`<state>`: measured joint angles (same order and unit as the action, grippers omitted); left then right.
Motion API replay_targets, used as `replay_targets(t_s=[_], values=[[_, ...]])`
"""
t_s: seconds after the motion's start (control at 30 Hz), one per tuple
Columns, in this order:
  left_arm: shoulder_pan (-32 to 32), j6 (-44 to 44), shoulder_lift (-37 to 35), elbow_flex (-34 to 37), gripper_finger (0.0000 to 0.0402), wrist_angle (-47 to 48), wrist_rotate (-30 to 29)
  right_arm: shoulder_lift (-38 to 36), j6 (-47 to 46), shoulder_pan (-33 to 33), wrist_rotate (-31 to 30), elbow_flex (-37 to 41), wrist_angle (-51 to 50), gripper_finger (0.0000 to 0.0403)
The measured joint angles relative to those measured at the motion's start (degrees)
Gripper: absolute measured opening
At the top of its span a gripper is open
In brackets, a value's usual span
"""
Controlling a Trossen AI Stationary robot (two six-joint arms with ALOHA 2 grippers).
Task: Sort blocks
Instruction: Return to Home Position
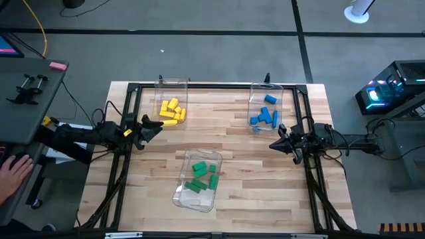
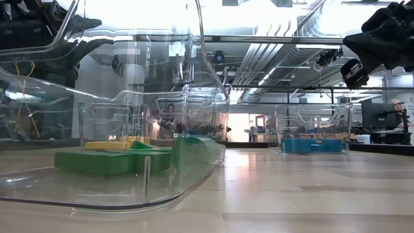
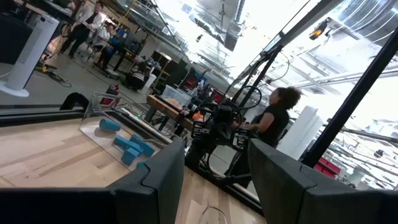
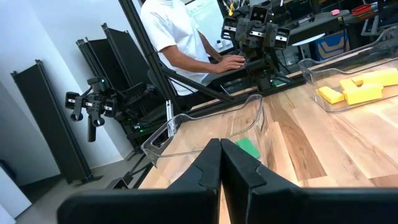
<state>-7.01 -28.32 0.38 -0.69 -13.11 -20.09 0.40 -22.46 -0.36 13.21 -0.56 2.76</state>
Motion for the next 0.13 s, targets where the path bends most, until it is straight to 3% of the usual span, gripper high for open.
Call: replay_targets(t_s=[0.13], values=[[0.0,0.0,0.0,0.0,0.0163,0.0,0.0,0.0,0.0,0.0,0.0,0.0,0.0,0.0001]])
